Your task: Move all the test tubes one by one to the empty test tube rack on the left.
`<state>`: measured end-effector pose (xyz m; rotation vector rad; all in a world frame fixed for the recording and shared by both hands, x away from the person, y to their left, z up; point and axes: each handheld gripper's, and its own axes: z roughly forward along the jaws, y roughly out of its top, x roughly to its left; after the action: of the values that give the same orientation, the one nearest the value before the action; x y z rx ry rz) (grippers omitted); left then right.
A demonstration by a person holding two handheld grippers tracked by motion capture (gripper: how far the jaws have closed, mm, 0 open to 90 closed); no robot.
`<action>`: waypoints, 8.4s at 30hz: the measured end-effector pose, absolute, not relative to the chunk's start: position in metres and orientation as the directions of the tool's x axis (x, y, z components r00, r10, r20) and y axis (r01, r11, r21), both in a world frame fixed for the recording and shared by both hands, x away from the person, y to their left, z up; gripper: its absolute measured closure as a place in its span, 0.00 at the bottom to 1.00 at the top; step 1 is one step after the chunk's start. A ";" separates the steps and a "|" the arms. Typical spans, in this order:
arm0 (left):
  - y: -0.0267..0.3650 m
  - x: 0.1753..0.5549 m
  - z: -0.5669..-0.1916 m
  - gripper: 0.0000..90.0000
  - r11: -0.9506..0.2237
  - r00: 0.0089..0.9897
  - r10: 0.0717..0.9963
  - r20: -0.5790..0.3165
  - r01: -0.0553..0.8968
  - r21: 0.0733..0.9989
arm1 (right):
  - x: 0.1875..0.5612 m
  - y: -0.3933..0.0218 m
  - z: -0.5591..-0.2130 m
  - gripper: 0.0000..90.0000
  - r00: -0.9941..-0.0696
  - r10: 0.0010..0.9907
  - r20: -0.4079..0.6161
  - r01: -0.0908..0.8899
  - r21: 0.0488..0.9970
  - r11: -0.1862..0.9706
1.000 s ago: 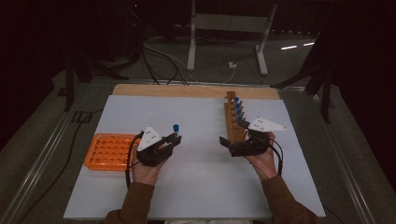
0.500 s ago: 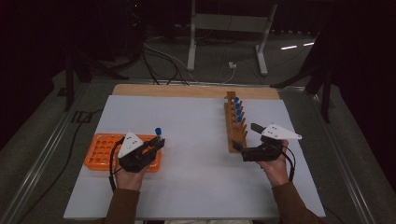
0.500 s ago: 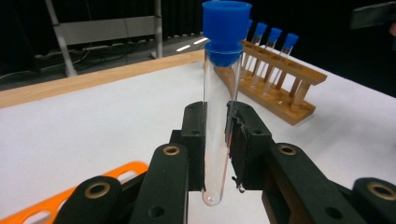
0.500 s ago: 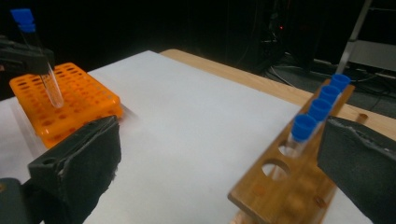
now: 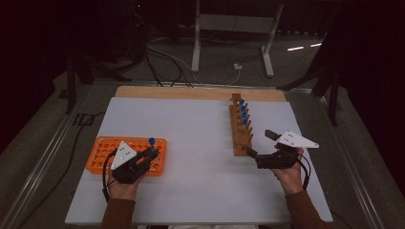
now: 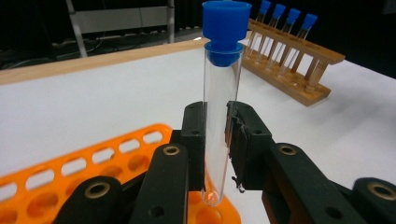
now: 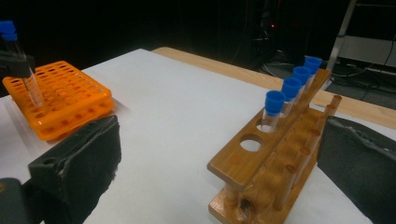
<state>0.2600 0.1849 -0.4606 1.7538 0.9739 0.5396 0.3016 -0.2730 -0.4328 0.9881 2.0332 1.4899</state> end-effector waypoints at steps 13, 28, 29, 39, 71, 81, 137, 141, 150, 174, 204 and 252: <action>0.188 0.256 -0.479 0.86 -0.236 0.585 0.808 -0.072 0.433 0.870 | 0.300 -0.280 -0.434 0.00 -0.650 0.756 0.075 0.292 0.943 0.158; 0.177 0.260 -0.488 0.87 -0.357 0.604 0.797 0.000 0.472 0.806 | 0.299 -0.275 -0.438 0.00 -0.658 0.750 0.076 0.298 0.940 0.167; 0.177 0.260 -0.487 0.86 -0.352 0.602 0.799 0.000 0.466 0.812 | 0.299 -0.275 -0.438 0.00 -0.659 0.749 0.075 0.298 0.940 0.168; 0.187 0.254 -0.474 0.86 -0.264 0.601 0.798 -0.036 0.403 0.876 | 0.299 -0.272 -0.438 0.00 -0.663 0.745 0.073 0.296 0.940 0.171; 0.216 0.248 -0.459 0.01 -0.034 0.403 0.907 -0.119 0.353 0.935 | 0.350 -0.255 -0.436 0.20 -0.582 0.811 0.067 0.355 0.917 0.179; 0.218 0.247 -0.461 0.01 -0.032 0.375 0.921 -0.108 0.348 0.937 | 0.376 -0.251 -0.450 0.50 -0.550 0.831 0.089 0.414 0.893 0.178; 0.216 0.247 -0.462 0.01 -0.044 0.365 0.926 -0.094 0.354 0.934 | 0.382 -0.245 -0.417 0.85 -0.533 0.846 0.013 0.363 0.906 0.215; 0.214 0.248 -0.461 0.02 -0.046 0.373 0.923 -0.095 0.351 0.935 | 0.380 -0.246 -0.411 0.85 -0.537 0.844 0.009 0.351 0.912 0.214; 0.209 0.250 -0.457 0.02 -0.044 0.391 0.915 -0.101 0.347 0.937 | 0.373 -0.239 -0.403 0.85 -0.567 0.824 0.004 0.327 0.919 0.221; 0.165 0.244 -0.433 0.13 -0.073 0.503 0.861 -0.072 0.263 0.962 | 0.358 -0.198 -0.411 0.85 -0.692 0.716 0.085 0.367 0.896 0.248; 0.054 0.276 -0.438 0.39 -0.224 0.640 0.768 -0.026 0.307 0.925 | 0.326 -0.160 -0.405 0.85 -0.816 0.557 0.154 0.361 0.889 0.283; 0.089 0.272 -0.433 0.87 -0.211 0.681 0.728 -0.080 0.334 0.919 | 0.325 -0.190 -0.415 0.00 -0.769 0.629 0.113 0.349 0.899 0.265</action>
<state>0.2715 0.0889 -0.4331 1.8094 0.8432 0.4542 0.3253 -0.1903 -0.4148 0.9037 2.2709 1.5060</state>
